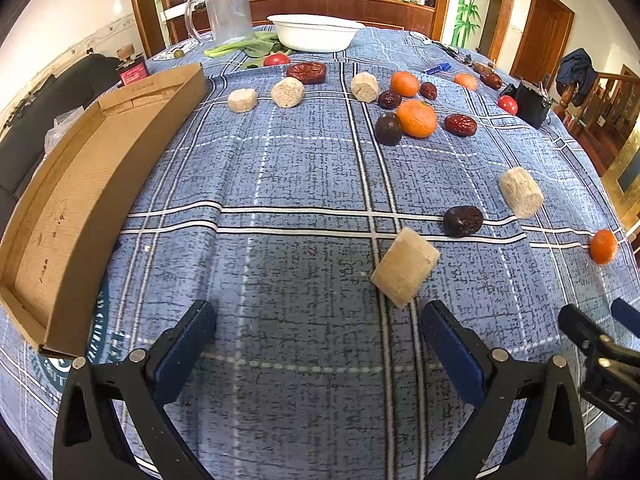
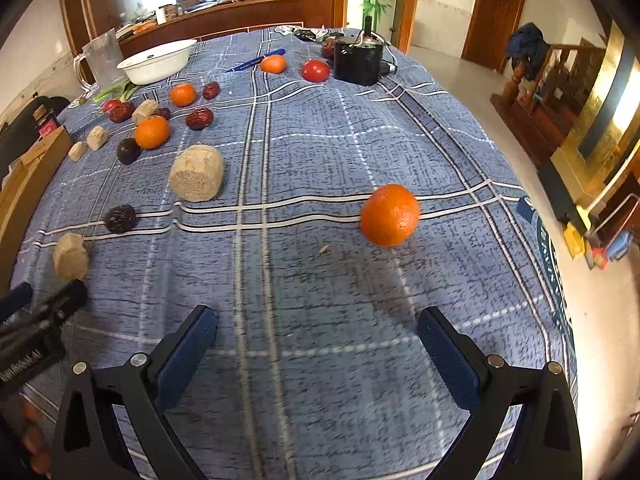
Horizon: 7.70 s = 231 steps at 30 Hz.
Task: Organize fruits
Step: 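Move the left tool toward a beige cork piece while the right tool approaches another, then close the left tool on a beige cork piece while the right tool grasps another, then carry both cork pieces into the cardboard tray and open both tools, then move the left tool toward a dark date while the right tool grasps a tangerine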
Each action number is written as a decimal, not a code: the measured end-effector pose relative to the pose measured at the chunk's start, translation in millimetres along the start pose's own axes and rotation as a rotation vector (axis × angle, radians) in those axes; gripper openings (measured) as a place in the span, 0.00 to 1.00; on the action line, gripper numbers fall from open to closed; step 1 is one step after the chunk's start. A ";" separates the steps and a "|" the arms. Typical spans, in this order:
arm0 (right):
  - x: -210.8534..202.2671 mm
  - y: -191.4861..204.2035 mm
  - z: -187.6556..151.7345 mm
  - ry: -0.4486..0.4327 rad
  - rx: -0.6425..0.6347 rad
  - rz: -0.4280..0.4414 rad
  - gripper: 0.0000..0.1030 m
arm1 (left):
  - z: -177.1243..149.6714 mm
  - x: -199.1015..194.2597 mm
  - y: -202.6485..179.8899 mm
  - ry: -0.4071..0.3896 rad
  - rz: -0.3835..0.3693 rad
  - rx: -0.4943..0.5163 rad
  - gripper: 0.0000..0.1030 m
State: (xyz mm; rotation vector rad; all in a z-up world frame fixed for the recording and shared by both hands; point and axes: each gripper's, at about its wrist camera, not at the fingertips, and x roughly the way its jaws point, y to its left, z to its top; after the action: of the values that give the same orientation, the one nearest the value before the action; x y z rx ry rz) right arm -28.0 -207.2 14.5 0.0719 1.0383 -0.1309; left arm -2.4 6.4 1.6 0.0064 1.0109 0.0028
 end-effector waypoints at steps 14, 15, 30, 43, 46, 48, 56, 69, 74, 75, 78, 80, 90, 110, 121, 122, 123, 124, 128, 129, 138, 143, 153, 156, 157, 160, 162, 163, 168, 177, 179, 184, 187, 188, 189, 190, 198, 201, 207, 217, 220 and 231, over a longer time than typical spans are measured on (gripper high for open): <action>-85.9 55.5 23.8 -0.152 -0.092 0.025 0.99 | 36.6 -82.4 62.8 -0.207 -0.046 -0.056 1.00; -88.9 59.8 23.8 -0.163 -0.102 0.024 0.99 | 36.7 -83.1 66.7 -0.206 -0.047 -0.064 1.00; -92.4 66.1 23.8 -0.176 -0.079 0.024 0.99 | 32.0 -91.9 100.2 -0.246 0.004 -0.104 1.00; -93.7 66.4 22.7 -0.177 -0.078 0.022 0.99 | 32.8 -93.7 96.1 -0.248 -0.010 -0.101 1.00; -91.6 64.8 23.0 -0.172 -0.075 0.025 0.99 | 32.8 -94.0 95.1 -0.248 -0.009 -0.098 1.00; -90.5 63.2 23.3 -0.170 -0.073 0.024 0.99 | 32.8 -94.4 92.8 -0.251 -0.005 -0.096 1.00; -87.7 58.6 23.2 -0.166 -0.066 0.027 0.99 | 33.4 -94.3 88.1 -0.255 -0.002 -0.085 1.00; -83.9 55.4 24.1 -0.161 -0.065 0.027 0.99 | 33.8 -90.1 80.0 -0.247 -0.011 -0.079 1.00; -83.0 54.1 24.7 -0.159 -0.063 0.028 0.99 | 33.9 -89.4 78.9 -0.246 -0.013 -0.079 1.00; -82.2 52.7 25.0 -0.159 -0.061 0.029 0.99 | 33.9 -89.2 78.4 -0.245 -0.012 -0.079 1.00; -81.4 52.1 25.3 -0.158 -0.062 0.029 0.99 | 34.2 -89.0 78.5 -0.243 -0.010 -0.079 1.00; -80.1 50.8 25.6 -0.157 -0.061 0.031 0.99 | 34.6 -87.6 77.2 -0.240 -0.010 -0.078 1.00; -75.9 51.0 28.1 -0.154 -0.067 0.035 0.99 | 35.6 -79.7 75.6 -0.218 -0.010 -0.079 1.00; -59.4 17.8 34.4 -0.131 -0.016 0.021 0.99 | 23.7 -35.9 10.1 -0.071 -0.093 0.104 1.00; -43.9 -1.3 43.3 -0.112 -0.019 0.043 0.99 | 23.4 2.8 -20.6 0.036 -0.177 0.172 0.39; -40.9 0.1 45.3 -0.110 -0.029 0.052 0.99 | 22.5 0.9 -21.8 0.016 -0.159 0.175 0.29; -37.0 3.0 48.4 -0.107 -0.048 0.066 0.99 | 21.7 0.6 -23.8 0.014 -0.149 0.186 0.25; -34.1 5.9 50.9 -0.108 -0.062 0.075 0.99 | 20.8 0.5 -25.1 0.009 -0.148 0.190 0.25; -12.7 20.1 62.6 -0.094 -0.125 0.113 0.99 | 21.6 0.5 -18.5 0.025 -0.183 0.147 0.25; -6.2 22.6 65.1 -0.081 -0.130 0.125 0.98 | 22.3 0.3 -16.0 0.032 -0.193 0.132 0.25; 40.3 42.1 73.9 0.036 -0.175 0.235 0.46 | 24.0 1.6 -8.8 0.038 -0.238 0.077 0.25; 29.4 41.8 72.4 -0.020 -0.191 0.259 0.35 | 23.8 1.6 2.2 0.041 -0.299 0.028 0.25; -11.9 38.0 53.3 -0.092 -0.222 0.245 0.35 | 22.8 -20.9 8.9 -0.005 -0.330 0.038 0.25; -19.9 41.2 45.0 -0.085 -0.211 0.252 0.35 | 24.4 -26.6 17.4 -0.014 -0.342 0.026 0.25; -21.4 42.8 42.8 -0.082 -0.207 0.255 0.36 | 24.4 -28.4 20.3 -0.018 -0.344 0.023 0.25; -25.6 53.0 38.3 -0.078 -0.206 0.258 0.36 | 25.2 -36.4 34.8 -0.037 -0.346 0.009 0.25; -28.2 63.0 36.8 -0.072 -0.207 0.269 0.36 | 25.2 -40.9 43.8 -0.048 -0.345 0.001 0.25; -29.5 68.3 36.9 -0.072 -0.209 0.274 0.36 | 25.2 -43.3 49.5 -0.055 -0.342 -0.005 0.25; -40.5 106.3 37.8 -0.087 -0.248 0.305 0.36 | 24.9 -53.6 86.2 -0.078 -0.323 -0.057 0.25; -51.9 199.6 41.9 -0.083 -0.353 0.416 0.36 | 21.9 -73.1 169.8 -0.137 -0.239 -0.168 0.25; -53.8 220.0 43.1 -0.080 -0.375 0.439 0.36 | 20.4 -73.8 187.8 -0.139 -0.219 -0.196 0.25; -56.2 274.9 44.7 -0.081 -0.446 0.484 0.36 | 15.3 -66.4 234.9 -0.129 -0.150 -0.258 0.25; -51.0 305.5 43.2 -0.064 -0.481 0.504 0.36 | 14.0 -59.7 258.7 -0.121 -0.105 -0.281 0.25; -47.7 313.9 42.5 -0.054 -0.490 0.508 0.36 | 13.7 -57.9 263.7 -0.118 -0.094 -0.287 0.25; -42.7 324.0 41.8 -0.041 -0.497 0.514 0.36 | 13.6 -54.2 271.7 -0.113 -0.080 -0.294 0.25; -39.5 330.7 41.2 -0.032 -0.503 0.518 0.36 | 13.4 -51.3 277.5 -0.108 -0.073 -0.296 0.25; -10.3 371.5 31.4 0.052 -0.546 0.517 0.37 | 10.8 -25.8 307.5 -0.060 -0.018 -0.306 0.25; -4.1 378.9 28.0 0.069 -0.566 0.515 0.37 | 8.6 -22.0 306.4 -0.054 0.002 -0.288 0.25; 2.7 381.4 24.4 0.110 -0.568 0.528 0.40 | 6.3 -20.9 301.2 -0.057 0.028 -0.253 0.28; -30.3 363.3 15.1 0.020 -0.596 0.502 0.54 | -3.3 -49.6 299.8 -0.118 0.103 -0.281 0.48; -42.1 348.8 12.2 -0.005 -0.597 0.495 0.54 | -4.9 -57.2 297.9 -0.130 0.107 -0.297 0.49; -55.1 257.7 13.3 -0.012 -0.450 0.470 0.54 | 10.7 -69.0 225.9 -0.162 0.050 -0.217 0.61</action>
State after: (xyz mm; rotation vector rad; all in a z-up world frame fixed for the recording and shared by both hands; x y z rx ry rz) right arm -7.6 50.3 68.1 -0.0941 0.9929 0.5270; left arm -29.9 232.0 67.3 -0.1640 0.8439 0.1555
